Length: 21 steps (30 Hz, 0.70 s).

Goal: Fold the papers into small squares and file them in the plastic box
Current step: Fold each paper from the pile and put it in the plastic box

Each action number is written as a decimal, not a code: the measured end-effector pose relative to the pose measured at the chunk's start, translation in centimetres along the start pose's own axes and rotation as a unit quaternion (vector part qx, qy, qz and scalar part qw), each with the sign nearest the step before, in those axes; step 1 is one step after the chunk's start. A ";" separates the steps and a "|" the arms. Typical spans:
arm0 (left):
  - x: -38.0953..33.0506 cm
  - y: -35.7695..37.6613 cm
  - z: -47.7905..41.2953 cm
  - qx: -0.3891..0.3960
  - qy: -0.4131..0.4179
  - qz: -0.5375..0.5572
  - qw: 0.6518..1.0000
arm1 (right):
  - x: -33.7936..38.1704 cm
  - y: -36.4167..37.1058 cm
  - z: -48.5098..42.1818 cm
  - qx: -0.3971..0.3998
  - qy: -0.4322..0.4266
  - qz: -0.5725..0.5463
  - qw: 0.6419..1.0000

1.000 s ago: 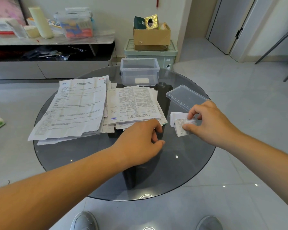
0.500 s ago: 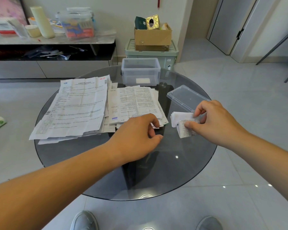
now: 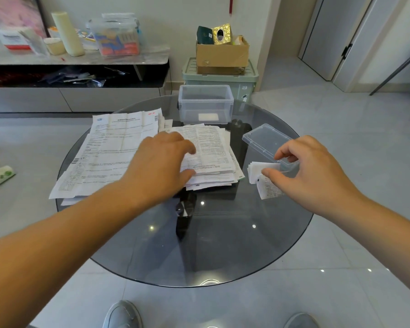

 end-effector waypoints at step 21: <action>0.5 -3.1 4.4 -0.090 0.118 -0.002 0.989 | 5.0 2.3 1.1 -0.029 -0.170 0.040 0.984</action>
Point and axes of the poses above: each hand's wrist, its own z-axis away from the middle knuckle, its own y-axis out of the palm, x = y × z, the point moved 2 cm from there along -z, towards the middle knuckle, and after that the axes turned 15 degrees about x, right-handed, at the moved point
